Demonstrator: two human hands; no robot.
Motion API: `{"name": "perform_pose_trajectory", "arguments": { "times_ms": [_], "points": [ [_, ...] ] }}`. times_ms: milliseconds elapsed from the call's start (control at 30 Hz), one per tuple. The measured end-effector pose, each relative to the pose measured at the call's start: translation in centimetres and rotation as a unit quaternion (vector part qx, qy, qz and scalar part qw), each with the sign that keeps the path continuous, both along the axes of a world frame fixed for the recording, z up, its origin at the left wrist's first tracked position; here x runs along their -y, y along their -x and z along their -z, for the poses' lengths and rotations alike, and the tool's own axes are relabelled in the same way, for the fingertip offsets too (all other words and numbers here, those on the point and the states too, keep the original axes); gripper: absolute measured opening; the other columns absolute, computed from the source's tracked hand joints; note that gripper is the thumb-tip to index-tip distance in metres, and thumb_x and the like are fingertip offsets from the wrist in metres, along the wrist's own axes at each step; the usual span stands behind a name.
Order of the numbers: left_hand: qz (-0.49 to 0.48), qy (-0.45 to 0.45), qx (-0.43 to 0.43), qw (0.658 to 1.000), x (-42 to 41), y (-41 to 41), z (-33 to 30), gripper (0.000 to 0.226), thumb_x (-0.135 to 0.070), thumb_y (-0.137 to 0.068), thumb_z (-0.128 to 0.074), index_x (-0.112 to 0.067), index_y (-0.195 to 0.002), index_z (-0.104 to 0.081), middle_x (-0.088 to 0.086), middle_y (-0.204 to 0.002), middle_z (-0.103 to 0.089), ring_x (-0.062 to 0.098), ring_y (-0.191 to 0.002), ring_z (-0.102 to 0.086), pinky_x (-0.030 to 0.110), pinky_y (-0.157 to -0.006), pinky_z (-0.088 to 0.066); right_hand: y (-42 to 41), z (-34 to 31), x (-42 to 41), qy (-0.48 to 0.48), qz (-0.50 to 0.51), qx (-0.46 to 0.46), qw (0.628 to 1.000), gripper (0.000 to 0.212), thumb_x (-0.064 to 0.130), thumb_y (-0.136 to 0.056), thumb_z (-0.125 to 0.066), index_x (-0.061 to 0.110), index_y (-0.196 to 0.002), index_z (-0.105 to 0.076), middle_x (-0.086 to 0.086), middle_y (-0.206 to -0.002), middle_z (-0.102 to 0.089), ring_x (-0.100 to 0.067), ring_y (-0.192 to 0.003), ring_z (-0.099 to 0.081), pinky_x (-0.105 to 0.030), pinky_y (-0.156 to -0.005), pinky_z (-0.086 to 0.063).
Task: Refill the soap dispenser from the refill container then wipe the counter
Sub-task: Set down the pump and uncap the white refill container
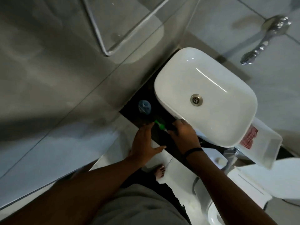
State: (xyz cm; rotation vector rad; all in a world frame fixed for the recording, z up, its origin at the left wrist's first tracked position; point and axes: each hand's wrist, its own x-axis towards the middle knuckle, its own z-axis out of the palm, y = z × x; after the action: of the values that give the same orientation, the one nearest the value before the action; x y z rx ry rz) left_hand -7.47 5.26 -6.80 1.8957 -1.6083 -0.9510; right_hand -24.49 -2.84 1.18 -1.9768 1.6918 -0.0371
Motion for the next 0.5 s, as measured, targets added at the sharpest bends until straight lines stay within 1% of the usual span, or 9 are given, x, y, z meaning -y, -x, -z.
{"name": "perform_pose_trajectory", "arguments": {
  "times_ms": [67,133,167,267,300,333,400,433,500],
  "points": [
    [0.055,0.01,-0.005,0.998,-0.5,2.3,-0.2,0.113,-0.064,-0.072,-0.087,-0.011,-0.159,-0.04,0.013,-0.158,-0.05,0.031,-0.147,-0.046,0.045,-0.12,-0.044,3.1,-3.4,-1.7,0.048,0.039,0.008,0.998,0.032,0.035,-0.091,-0.072,0.012,-0.112,-0.067,-0.01,-0.103,-0.066,-0.031,-0.091,-0.066,-0.036,-0.078,-0.053],
    [0.107,0.01,-0.019,0.994,-0.9,4.6,-0.4,0.112,-0.065,-0.075,-0.084,-0.013,-0.162,-0.037,0.01,-0.162,-0.046,0.028,-0.15,-0.043,0.044,-0.121,-0.042,7.1,-6.6,-3.7,0.084,0.076,-0.017,0.993,0.031,0.038,-0.089,-0.073,0.016,-0.111,-0.066,-0.007,-0.098,-0.065,-0.028,-0.084,-0.067,-0.034,-0.075,-0.054],
    [0.127,0.013,-0.031,0.991,-1.1,5.7,-0.5,0.111,-0.065,-0.076,-0.084,-0.013,-0.163,-0.036,0.01,-0.163,-0.045,0.028,-0.151,-0.042,0.044,-0.121,-0.042,9.3,-7.9,-4.7,0.077,0.091,-0.043,0.992,0.034,0.039,-0.088,-0.074,0.017,-0.112,-0.066,-0.008,-0.099,-0.065,-0.03,-0.086,-0.067,-0.036,-0.076,-0.055],
    [0.165,0.028,-0.066,0.984,-1.4,8.9,-0.8,0.111,-0.061,-0.077,-0.086,-0.011,-0.163,-0.036,0.01,-0.163,-0.045,0.029,-0.151,-0.043,0.044,-0.122,-0.041,13.9,-9.9,-7.4,-0.007,0.118,-0.134,0.984,0.05,0.04,-0.082,-0.081,0.014,-0.121,-0.066,-0.014,-0.112,-0.066,-0.034,-0.099,-0.067,-0.038,-0.085,-0.052],
    [0.173,0.033,-0.075,0.982,-1.5,9.9,-0.9,0.111,-0.061,-0.077,-0.086,-0.01,-0.163,-0.036,0.01,-0.162,-0.046,0.028,-0.15,-0.044,0.043,-0.122,-0.041,14.6,-9.8,-8.0,-0.032,0.119,-0.131,0.984,0.051,0.038,-0.081,-0.082,0.014,-0.122,-0.067,-0.014,-0.115,-0.067,-0.032,-0.1,-0.066,-0.036,-0.086,-0.05],
    [0.178,0.036,-0.082,0.98,-1.6,10.9,-0.9,0.112,-0.061,-0.077,-0.087,-0.011,-0.163,-0.035,0.01,-0.162,-0.046,0.028,-0.149,-0.045,0.041,-0.121,-0.041,14.7,-9.5,-8.5,-0.047,0.119,-0.107,0.986,0.048,0.035,-0.082,-0.082,0.014,-0.122,-0.067,-0.013,-0.117,-0.067,-0.028,-0.096,-0.067,-0.033,-0.084,-0.049],
    [0.182,0.032,-0.097,0.978,-1.9,12.5,-1.1,0.113,-0.062,-0.076,-0.087,-0.013,-0.164,-0.033,0.007,-0.164,-0.045,0.025,-0.149,-0.044,0.04,-0.121,-0.04,14.2,-8.7,-9.1,-0.042,0.12,-0.051,0.991,0.036,0.028,-0.085,-0.08,0.016,-0.117,-0.068,-0.011,-0.111,-0.069,-0.018,-0.078,-0.066,-0.028,-0.075,-0.048],
    [0.182,0.028,-0.107,0.977,-2.0,13.0,-1.1,0.114,-0.062,-0.076,-0.088,-0.015,-0.164,-0.032,0.005,-0.164,-0.044,0.024,-0.15,-0.044,0.04,-0.121,-0.041,13.8,-8.3,-9.2,-0.03,0.121,-0.037,0.992,0.031,0.026,-0.087,-0.078,0.016,-0.114,-0.068,-0.009,-0.108,-0.069,-0.015,-0.073,-0.065,-0.028,-0.073,-0.05],
    [0.179,0.024,-0.13,0.975,-2.2,13.9,-1.1,0.116,-0.061,-0.075,-0.089,-0.018,-0.165,-0.031,0.0,-0.165,-0.044,0.02,-0.149,-0.046,0.038,-0.121,-0.042,13.0,-7.6,-9.1,-0.012,0.117,-0.025,0.993,0.028,0.026,-0.087,-0.077,0.016,-0.112,-0.068,-0.007,-0.103,-0.069,-0.015,-0.073,-0.066,-0.033,-0.074,-0.056]
  ]
}}
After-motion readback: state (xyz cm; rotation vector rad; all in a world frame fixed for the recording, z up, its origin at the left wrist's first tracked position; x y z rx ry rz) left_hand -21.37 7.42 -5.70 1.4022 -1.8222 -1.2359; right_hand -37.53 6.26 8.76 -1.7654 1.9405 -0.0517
